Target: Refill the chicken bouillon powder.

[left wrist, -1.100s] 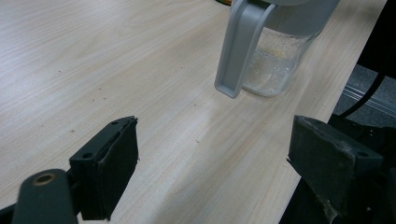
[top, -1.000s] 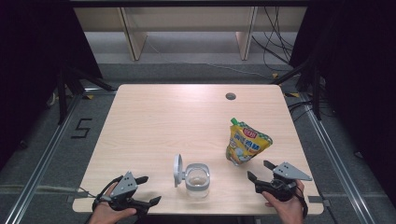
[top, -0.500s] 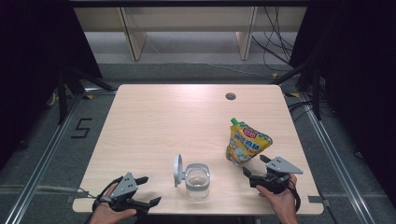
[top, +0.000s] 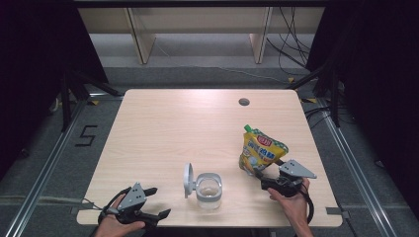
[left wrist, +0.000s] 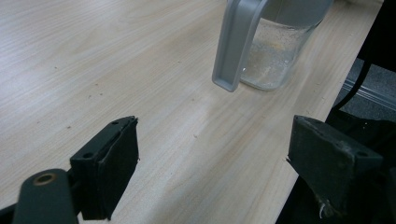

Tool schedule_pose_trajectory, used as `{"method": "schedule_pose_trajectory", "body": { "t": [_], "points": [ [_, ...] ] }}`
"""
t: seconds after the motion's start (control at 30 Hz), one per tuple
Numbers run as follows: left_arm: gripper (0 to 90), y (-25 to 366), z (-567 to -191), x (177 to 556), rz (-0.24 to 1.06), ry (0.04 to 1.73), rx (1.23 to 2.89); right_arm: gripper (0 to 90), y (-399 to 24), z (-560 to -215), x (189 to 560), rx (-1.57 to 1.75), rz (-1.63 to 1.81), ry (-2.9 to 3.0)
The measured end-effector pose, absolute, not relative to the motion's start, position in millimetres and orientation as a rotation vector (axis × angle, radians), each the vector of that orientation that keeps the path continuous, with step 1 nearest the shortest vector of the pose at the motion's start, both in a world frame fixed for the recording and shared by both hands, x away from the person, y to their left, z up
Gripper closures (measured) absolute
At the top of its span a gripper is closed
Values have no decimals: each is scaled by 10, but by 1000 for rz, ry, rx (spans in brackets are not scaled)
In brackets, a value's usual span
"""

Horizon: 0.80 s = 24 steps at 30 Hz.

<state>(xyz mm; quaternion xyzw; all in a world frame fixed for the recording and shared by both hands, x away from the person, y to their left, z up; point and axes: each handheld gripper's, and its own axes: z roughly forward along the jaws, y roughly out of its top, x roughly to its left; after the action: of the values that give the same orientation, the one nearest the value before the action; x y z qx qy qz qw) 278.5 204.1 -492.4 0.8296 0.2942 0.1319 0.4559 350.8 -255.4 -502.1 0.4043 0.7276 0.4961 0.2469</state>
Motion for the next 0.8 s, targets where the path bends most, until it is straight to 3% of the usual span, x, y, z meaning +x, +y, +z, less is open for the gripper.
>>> {"method": "schedule_pose_trajectory", "body": {
  "t": [0.3,0.8],
  "points": [
    [158,2030,-4934,2775,309,758,2025,239,-2479,-5048,3596,1096,1389,1925],
    [158,2033,-4932,2778,290,761,2033,256,-2467,-5082,3736,1029,1378,1881]
  ]
}}
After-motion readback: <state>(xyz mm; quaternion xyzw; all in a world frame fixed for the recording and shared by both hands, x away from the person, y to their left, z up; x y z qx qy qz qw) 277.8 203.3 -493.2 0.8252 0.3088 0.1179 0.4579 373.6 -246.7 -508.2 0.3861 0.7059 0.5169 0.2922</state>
